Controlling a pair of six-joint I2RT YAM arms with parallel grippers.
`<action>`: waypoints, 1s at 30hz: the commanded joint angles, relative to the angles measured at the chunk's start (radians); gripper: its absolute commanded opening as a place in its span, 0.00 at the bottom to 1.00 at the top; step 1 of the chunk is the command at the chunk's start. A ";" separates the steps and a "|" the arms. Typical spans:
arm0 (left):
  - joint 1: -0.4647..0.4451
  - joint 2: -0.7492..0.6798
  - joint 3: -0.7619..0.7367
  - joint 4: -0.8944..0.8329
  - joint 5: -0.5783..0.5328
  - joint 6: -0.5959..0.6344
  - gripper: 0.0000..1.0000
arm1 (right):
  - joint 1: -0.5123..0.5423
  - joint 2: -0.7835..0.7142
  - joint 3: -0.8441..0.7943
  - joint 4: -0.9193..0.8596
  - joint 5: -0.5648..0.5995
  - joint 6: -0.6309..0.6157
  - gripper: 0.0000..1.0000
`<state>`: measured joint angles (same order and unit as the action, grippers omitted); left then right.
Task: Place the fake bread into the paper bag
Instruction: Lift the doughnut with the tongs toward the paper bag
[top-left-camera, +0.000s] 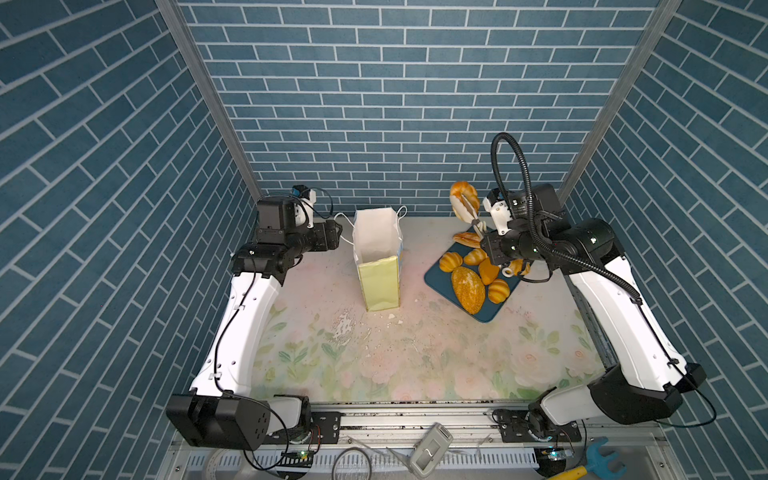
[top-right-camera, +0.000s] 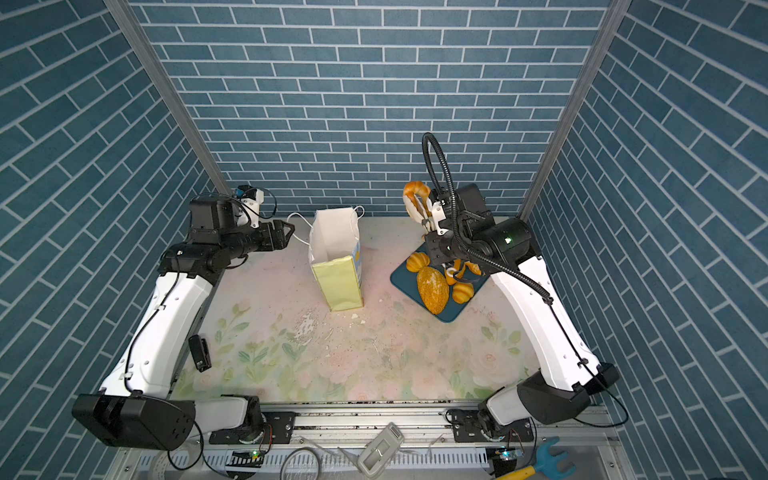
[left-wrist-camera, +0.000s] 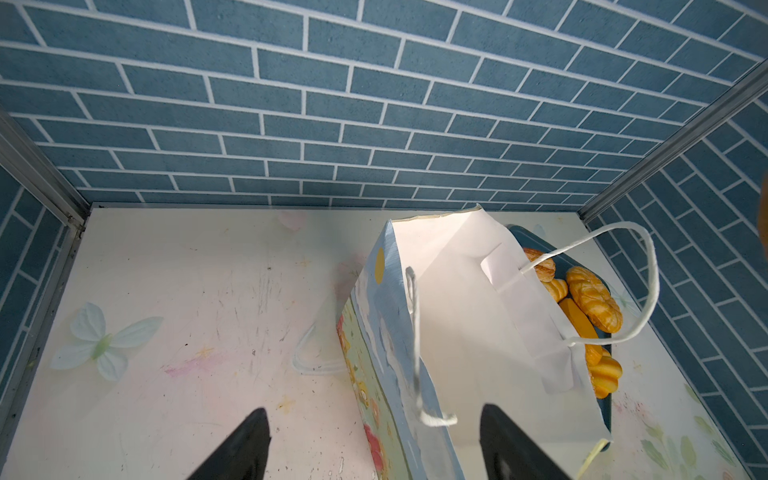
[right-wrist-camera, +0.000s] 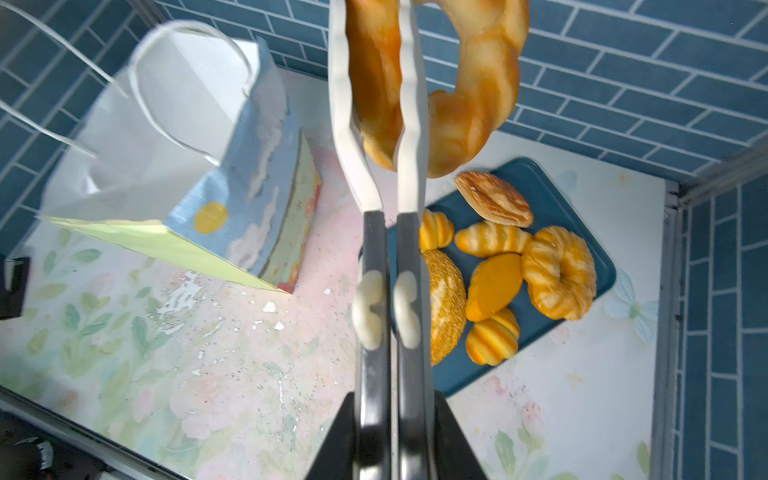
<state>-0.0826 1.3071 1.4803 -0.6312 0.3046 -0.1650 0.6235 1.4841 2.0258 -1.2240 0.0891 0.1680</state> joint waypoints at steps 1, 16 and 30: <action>0.004 0.010 0.008 0.009 0.009 0.005 0.81 | 0.030 0.043 0.082 0.036 -0.055 -0.051 0.13; 0.004 0.024 -0.023 0.038 0.022 -0.014 0.71 | 0.201 0.316 0.501 -0.058 -0.138 -0.165 0.13; 0.004 0.058 -0.037 0.088 0.068 -0.065 0.52 | 0.248 0.396 0.410 0.004 -0.263 -0.128 0.13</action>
<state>-0.0826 1.3571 1.4570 -0.5713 0.3500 -0.2142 0.8608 1.8763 2.4523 -1.2636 -0.1440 0.0452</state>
